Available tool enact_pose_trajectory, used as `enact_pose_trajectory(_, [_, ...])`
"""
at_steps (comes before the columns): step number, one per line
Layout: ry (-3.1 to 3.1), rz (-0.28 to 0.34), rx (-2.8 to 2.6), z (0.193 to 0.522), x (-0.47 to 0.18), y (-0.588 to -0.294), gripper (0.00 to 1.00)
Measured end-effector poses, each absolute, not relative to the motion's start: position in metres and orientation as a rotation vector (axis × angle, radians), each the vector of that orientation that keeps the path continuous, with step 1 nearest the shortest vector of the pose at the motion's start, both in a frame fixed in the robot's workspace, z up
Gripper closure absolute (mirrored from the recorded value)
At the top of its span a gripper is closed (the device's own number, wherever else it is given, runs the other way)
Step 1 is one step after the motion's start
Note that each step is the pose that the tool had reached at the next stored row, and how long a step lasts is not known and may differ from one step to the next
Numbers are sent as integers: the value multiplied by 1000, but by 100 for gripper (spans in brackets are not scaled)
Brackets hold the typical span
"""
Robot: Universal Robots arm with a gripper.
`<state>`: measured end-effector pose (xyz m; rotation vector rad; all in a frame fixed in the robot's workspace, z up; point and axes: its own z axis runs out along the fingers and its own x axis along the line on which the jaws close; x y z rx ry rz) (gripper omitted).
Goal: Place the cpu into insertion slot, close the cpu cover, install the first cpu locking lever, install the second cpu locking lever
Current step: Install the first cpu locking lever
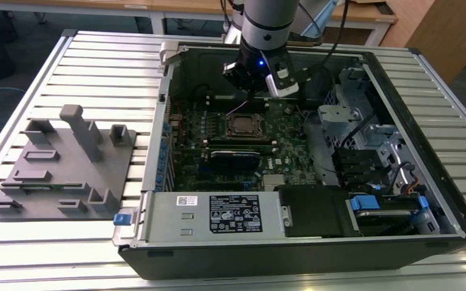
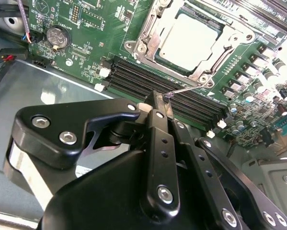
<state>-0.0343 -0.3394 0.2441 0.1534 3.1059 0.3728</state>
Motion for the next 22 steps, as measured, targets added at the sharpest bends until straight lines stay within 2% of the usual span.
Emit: enact_pose_trajectory(22, [3104, 376, 148, 239, -35, -339, 90])
